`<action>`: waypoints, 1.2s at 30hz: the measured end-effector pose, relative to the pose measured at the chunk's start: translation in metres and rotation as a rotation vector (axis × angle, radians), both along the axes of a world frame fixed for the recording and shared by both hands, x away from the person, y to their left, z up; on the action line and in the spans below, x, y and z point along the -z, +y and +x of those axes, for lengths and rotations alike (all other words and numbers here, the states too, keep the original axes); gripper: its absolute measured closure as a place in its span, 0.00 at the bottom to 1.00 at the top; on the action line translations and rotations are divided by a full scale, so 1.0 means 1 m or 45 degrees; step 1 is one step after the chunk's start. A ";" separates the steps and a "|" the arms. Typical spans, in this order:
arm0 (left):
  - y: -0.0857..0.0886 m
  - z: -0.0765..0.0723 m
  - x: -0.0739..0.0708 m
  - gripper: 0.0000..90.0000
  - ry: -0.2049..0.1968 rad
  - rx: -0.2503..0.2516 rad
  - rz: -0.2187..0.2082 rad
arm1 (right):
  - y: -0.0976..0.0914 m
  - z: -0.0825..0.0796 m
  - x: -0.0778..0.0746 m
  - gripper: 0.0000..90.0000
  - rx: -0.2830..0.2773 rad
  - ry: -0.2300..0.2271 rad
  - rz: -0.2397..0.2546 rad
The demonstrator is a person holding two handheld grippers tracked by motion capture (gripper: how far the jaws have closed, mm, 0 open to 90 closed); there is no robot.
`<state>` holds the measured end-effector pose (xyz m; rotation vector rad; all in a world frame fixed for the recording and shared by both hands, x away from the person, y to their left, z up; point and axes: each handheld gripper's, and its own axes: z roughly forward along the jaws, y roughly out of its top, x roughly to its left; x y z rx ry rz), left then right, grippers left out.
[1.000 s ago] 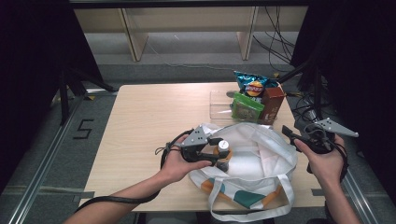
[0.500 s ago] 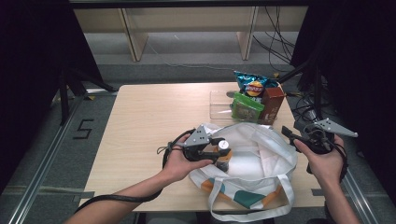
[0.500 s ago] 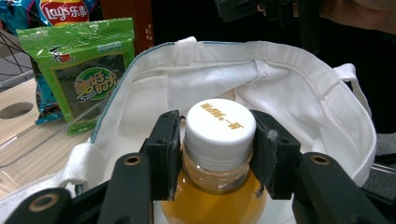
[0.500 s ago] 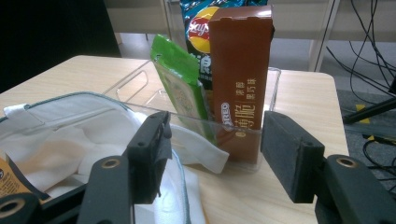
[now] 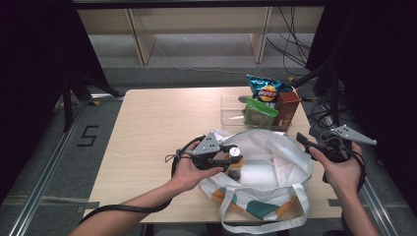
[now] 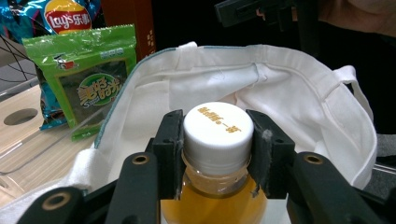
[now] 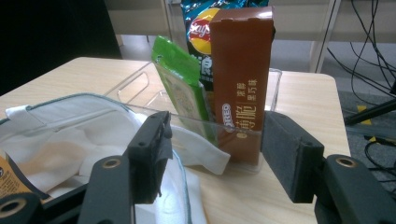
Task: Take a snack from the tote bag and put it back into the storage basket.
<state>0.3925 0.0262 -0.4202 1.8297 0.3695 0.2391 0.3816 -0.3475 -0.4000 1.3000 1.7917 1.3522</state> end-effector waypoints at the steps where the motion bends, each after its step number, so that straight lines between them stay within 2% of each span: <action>1: 0.001 0.000 -0.002 0.65 0.002 -0.004 -0.004 | 0.001 0.000 0.001 0.48 0.022 -0.030 0.013; 2: 0.002 0.001 -0.004 0.65 -0.003 -0.002 -0.008 | 0.001 0.000 0.000 0.48 0.015 -0.017 0.023; 4: 0.003 0.000 -0.008 0.65 -0.006 -0.004 -0.021 | -0.001 0.001 -0.001 0.48 -0.012 -0.034 -0.014; 6: 0.005 0.000 -0.014 0.65 -0.016 -0.003 -0.032 | -0.001 0.001 -0.002 0.48 -0.013 -0.034 0.001; 7: 0.006 0.000 -0.016 0.65 -0.019 -0.002 -0.041 | 0.000 -0.001 -0.003 0.48 0.012 -0.010 0.012; 9: 0.007 0.000 -0.022 0.65 -0.021 0.002 -0.053 | 0.001 -0.001 -0.002 0.48 0.036 -0.024 0.040; 13: 0.010 0.001 -0.028 0.65 -0.023 0.007 -0.064 | -0.002 0.000 -0.003 0.49 0.005 -0.039 0.007; 16: 0.011 0.002 -0.031 0.65 -0.019 0.002 -0.074 | -0.002 0.000 -0.003 0.49 0.015 -0.033 0.011; 19: 0.012 0.002 -0.034 0.65 -0.021 0.000 -0.080 | -0.002 0.000 -0.004 0.49 0.023 -0.058 0.012; 20: 0.012 0.003 -0.035 0.65 -0.023 0.002 -0.083 | -0.003 -0.001 -0.005 0.49 0.007 -0.033 0.007; 22: 0.012 0.003 -0.037 0.65 -0.025 0.004 -0.082 | -0.002 -0.001 -0.005 0.49 0.017 -0.019 0.026; 24: 0.012 0.003 -0.039 0.65 -0.027 0.006 -0.086 | -0.003 -0.001 -0.004 0.49 0.015 -0.032 0.014; 26: 0.012 0.003 -0.040 0.65 -0.022 0.004 -0.093 | -0.002 -0.002 -0.005 0.49 0.024 -0.020 0.024; 36: 0.015 0.005 -0.049 0.65 -0.026 0.000 -0.109 | -0.002 -0.001 -0.004 0.49 0.022 -0.042 0.014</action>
